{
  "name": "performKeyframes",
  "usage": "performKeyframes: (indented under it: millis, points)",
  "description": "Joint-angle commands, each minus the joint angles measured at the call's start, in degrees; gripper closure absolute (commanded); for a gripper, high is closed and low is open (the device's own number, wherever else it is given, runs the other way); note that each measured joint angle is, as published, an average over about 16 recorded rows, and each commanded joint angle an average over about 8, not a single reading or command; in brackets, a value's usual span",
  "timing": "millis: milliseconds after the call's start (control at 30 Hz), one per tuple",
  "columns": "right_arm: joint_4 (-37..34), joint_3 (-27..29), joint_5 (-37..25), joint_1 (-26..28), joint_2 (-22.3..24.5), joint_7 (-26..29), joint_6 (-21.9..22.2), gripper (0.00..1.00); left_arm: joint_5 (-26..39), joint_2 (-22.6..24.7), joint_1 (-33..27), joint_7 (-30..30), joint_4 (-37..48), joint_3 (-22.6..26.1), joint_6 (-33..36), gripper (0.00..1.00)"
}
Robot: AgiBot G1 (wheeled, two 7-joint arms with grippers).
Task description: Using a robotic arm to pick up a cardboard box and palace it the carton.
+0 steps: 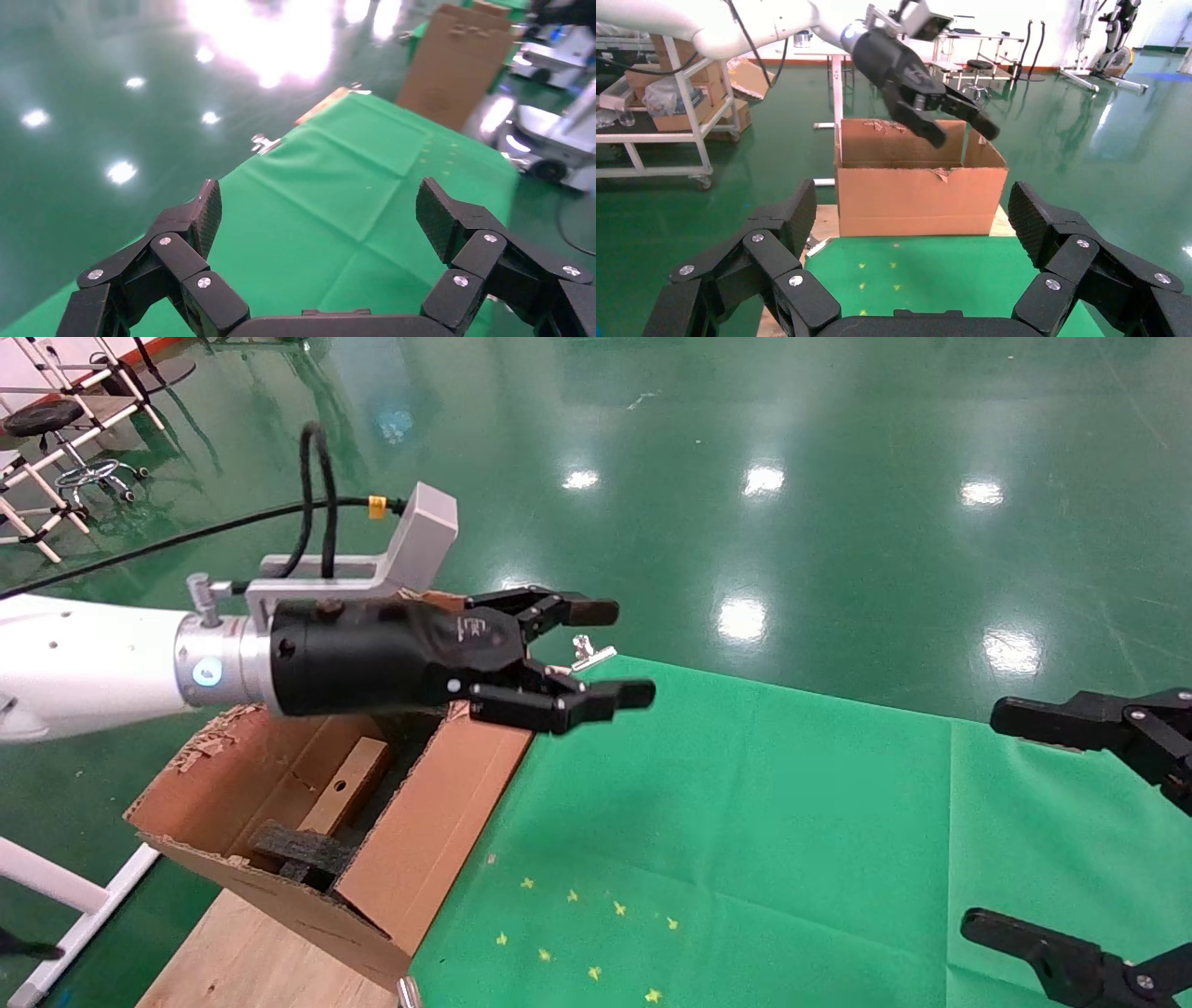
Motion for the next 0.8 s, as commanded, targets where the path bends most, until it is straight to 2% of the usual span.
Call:
performKeyframes:
  millis: [33,533,800]
  points:
    - [0.0,0.0,0.0,0.0,0.0,0.0,0.0,0.0,-1.6,-0.4,1.7,1.3,-2.2,-1.0,0.5,0.0]
    - [0.0,0.0,0.0,0.0,0.0,0.0,0.0,0.0,-13.2,-3.6,13.6,10.6,-17.6,-8.2,4.0,0.0]
    - [0.0,0.0,0.0,0.0,0.0,0.0,0.0,0.0,-14.8,-4.0,15.2,11.5,-19.5,-9.1,4.5,0.0]
